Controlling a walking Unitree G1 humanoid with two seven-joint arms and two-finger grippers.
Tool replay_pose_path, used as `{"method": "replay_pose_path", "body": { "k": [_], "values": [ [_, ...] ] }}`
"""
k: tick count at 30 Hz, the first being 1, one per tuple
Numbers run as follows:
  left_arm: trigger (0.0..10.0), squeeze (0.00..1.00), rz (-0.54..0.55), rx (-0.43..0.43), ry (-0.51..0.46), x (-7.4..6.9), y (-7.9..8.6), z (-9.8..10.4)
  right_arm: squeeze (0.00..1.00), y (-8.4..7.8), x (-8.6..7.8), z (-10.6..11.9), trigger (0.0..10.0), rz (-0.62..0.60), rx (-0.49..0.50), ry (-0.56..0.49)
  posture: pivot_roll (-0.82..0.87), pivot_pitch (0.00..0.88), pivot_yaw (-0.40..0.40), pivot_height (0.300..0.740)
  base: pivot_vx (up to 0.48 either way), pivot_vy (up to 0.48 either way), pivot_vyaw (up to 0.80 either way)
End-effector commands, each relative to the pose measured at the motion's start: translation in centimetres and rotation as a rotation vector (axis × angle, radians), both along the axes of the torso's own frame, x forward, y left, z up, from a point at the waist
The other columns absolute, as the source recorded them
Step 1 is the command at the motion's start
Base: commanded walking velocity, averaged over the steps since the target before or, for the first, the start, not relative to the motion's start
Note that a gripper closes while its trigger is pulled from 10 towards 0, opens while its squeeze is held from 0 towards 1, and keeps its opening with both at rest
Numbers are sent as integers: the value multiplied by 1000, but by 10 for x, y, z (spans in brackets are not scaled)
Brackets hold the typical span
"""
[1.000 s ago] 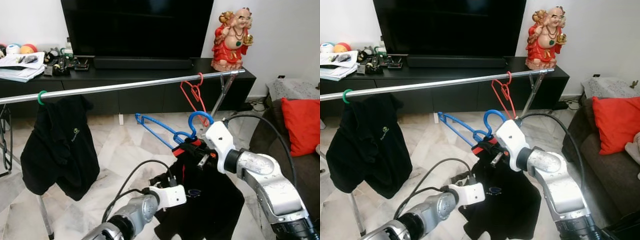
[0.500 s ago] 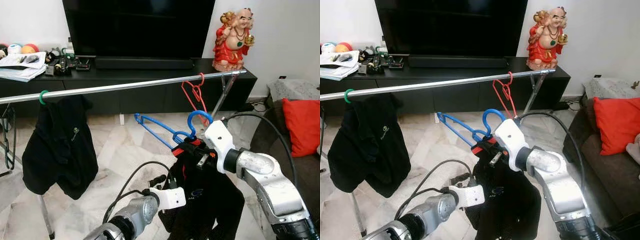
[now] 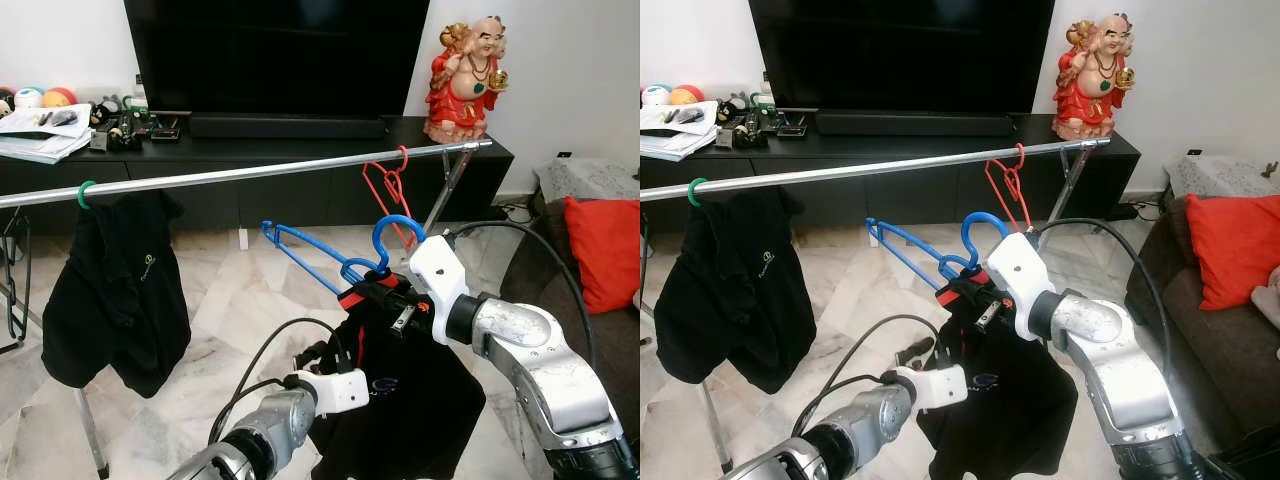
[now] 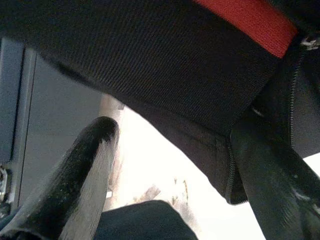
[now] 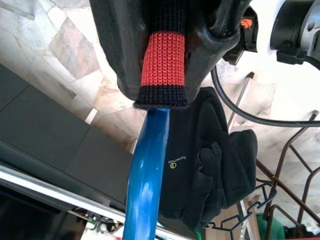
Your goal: Hang hanger
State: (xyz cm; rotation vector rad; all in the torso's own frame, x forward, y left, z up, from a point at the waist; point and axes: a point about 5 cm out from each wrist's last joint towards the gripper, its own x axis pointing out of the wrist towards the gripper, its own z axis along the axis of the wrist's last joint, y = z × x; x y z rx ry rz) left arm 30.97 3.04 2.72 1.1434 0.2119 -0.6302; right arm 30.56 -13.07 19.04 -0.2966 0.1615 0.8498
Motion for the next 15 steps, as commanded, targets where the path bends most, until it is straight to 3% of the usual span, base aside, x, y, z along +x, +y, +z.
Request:
{"method": "replay_pose_path", "body": {
  "k": [1, 8, 15],
  "values": [
    [10000, 0, 27, 14, 2, 2, 3, 1, 0, 1, 0, 17, 0, 7, 9, -63, -129, 0, -68, 740, 0, 0, 0],
    [10000, 0, -8, 35, 77, -8, -2, -10, 0, 1, -1, 18, 0, 7, 10, -62, -134, 0, -67, 740, 0, 0, 0],
    [10000, 0, -4, 36, 86, -12, -7, -12, 0, 1, -1, 21, 0, 1, 11, -69, -145, 0, -63, 740, 0, 0, 0]
  ]
}}
